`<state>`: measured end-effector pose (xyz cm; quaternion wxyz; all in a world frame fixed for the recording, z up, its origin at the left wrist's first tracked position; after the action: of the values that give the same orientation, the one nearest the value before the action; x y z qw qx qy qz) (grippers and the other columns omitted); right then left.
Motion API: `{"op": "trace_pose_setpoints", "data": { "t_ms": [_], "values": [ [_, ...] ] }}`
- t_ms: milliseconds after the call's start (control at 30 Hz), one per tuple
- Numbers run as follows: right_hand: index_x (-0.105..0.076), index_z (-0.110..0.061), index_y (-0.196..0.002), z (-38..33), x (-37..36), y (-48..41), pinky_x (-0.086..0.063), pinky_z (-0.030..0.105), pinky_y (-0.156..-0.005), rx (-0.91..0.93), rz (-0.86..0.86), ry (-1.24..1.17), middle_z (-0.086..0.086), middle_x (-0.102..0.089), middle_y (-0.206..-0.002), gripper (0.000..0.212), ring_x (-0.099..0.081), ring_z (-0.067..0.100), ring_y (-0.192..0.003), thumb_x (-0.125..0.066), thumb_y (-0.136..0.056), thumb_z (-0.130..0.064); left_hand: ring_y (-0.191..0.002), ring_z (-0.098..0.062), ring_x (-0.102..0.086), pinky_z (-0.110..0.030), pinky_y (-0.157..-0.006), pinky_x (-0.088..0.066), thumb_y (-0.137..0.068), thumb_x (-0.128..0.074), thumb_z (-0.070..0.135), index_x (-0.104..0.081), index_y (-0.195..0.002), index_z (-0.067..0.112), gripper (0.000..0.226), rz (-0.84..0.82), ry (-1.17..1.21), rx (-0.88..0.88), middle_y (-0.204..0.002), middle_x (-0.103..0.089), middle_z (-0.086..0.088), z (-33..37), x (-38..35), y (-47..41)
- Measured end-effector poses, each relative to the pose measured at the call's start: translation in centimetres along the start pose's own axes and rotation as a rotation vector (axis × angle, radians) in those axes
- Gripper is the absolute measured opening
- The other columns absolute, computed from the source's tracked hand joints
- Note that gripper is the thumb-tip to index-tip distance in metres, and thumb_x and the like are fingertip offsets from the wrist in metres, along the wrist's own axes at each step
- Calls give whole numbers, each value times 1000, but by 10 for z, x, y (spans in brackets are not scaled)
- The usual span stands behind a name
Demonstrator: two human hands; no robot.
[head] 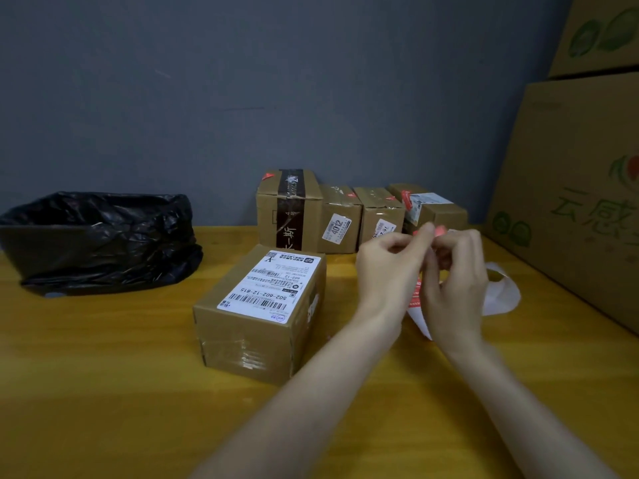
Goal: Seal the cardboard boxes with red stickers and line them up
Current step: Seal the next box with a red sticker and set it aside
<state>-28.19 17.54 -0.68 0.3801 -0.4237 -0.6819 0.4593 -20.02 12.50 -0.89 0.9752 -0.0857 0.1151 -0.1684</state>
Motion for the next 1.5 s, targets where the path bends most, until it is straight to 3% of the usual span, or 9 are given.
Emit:
{"op": "trace_pose_setpoints", "data": {
  "t_ms": [133,267,400,567,833,933,1067,1167,1500],
  "values": [
    [-44,-13,-94,-5,2,-3,-41,30,-62,58,-18,-63,0,-45,-91,4,-44,10,-78,-48,-92,-14,-77,-20,-65,-58,-75,-54,-86,-62,16,-65,-63,17,23,19,43,75,-72,-65,-5,9,2,7],
    [-40,-16,-98,-8,-1,-2,-41,21,-65,12,-91,-145,-3,-42,-89,20,-44,9,-76,-52,-88,-27,-68,-10,-63,-24,-65,-53,-89,-60,11,-65,-70,13,19,52,47,-60,-71,-66,-2,38,16,7],
    [-40,-33,-97,-10,-1,-6,-42,12,-73,-321,-74,-462,-12,-47,-89,28,-50,-3,-81,-56,-78,-45,-73,-12,-63,-28,-73,-52,-86,-66,16,-69,-74,13,12,31,-337,-249,-74,-67,0,59,44,5],
    [-52,-34,-85,-13,-6,-7,-50,26,-77,-407,-135,-501,-5,-56,-93,20,-58,18,-91,-65,-85,-19,-68,-1,-54,-14,-63,-44,-88,-64,21,-65,-74,18,14,-9,-766,-341,-69,-60,11,60,69,15],
    [-57,-33,-76,-23,-8,-3,-50,32,-77,-468,-95,-517,-13,-45,-94,21,-51,-4,-85,-61,-88,-15,-84,6,-56,-5,-68,-39,-92,-57,28,-68,-110,15,25,50,-814,-245,-81,-59,19,61,103,14],
    [-55,-35,-80,-22,-6,-1,-49,26,-78,-484,-37,-514,-12,-46,-98,22,-51,-8,-86,-55,-92,-16,-113,-13,-54,-22,-86,-43,-86,-57,49,-44,-135,11,64,13,-1028,-126,-120,-59,-2,57,108,11],
    [-57,-34,-104,-12,-8,0,-51,23,-83,-518,-76,-503,1,-49,-120,17,-56,-1,-96,-50,-95,-21,-142,-34,-16,-58,-110,-21,-67,-45,81,-20,-147,24,101,-139,-1627,244,-155,-19,-6,36,135,8],
    [-45,-29,-132,-13,-16,5,-51,21,-85,-540,-154,-523,1,-47,-129,38,-56,8,-107,-50,-96,-22,-143,-35,-12,-51,-112,-23,-68,-42,82,-4,-149,33,102,-265,-1588,417,-158,-1,-2,25,144,9],
    [-13,-35,-145,-14,-28,12,-48,8,-79,-589,-302,-615,-4,-41,-132,73,-56,-17,-94,-58,-90,-18,-112,-14,-45,-27,-81,-41,-51,-58,59,-43,-132,42,84,-392,-1184,245,-131,-42,12,43,155,-4]
  ]
}}
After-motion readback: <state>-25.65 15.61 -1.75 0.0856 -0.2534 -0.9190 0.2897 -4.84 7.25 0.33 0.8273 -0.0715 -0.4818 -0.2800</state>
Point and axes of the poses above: each hand's wrist, its own y-axis away from the middle knuckle, its own x-axis out of the back of the hand, z = x × y, the point moved 6 cm from there along -y, towards the middle knuckle
